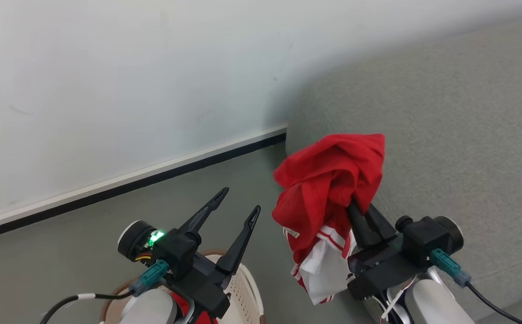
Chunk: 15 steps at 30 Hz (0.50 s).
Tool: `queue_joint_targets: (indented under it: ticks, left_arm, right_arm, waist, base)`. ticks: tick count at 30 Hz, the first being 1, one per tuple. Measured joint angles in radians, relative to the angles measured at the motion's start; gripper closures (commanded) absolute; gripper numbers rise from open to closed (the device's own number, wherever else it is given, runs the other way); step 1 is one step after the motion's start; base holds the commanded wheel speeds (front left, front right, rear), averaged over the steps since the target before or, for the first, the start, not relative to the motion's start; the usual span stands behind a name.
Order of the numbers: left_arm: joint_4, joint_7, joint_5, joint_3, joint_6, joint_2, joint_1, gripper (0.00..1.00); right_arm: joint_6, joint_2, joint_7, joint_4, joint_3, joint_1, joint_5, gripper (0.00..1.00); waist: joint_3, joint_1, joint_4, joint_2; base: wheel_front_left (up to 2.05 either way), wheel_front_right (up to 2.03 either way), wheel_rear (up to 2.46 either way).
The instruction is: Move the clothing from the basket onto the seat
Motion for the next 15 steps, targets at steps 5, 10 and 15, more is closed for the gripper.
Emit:
queue_joint_targets:
  ticks: [5,10,15]
  left_arm:
    - [0.000,0.001,-0.001,-0.009,0.000,0.009,-0.001,0.00]
    - [-0.001,0.009,0.000,-0.020,0.000,0.015,-0.020,0.00]
    - [0.001,0.015,0.002,-0.031,0.000,0.023,-0.044,0.00]
  right_arm:
    - [0.000,0.001,0.000,-0.034,-0.030,-0.002,-0.010,1.00]
    - [0.000,0.009,0.000,-0.073,-0.057,-0.003,-0.018,1.00]
    - [0.000,0.023,0.000,-0.102,-0.076,-0.004,-0.025,1.00]
  waist:
    - [0.019,0.0000,-0.046,0.0000]
    - [0.045,0.0000,-0.095,0.0000]
    - [0.077,0.0001,-0.146,0.0000]
  base:
    - [0.00,0.00,0.00]
    - [0.00,0.00,0.00]
    - [0.00,0.00,0.00]
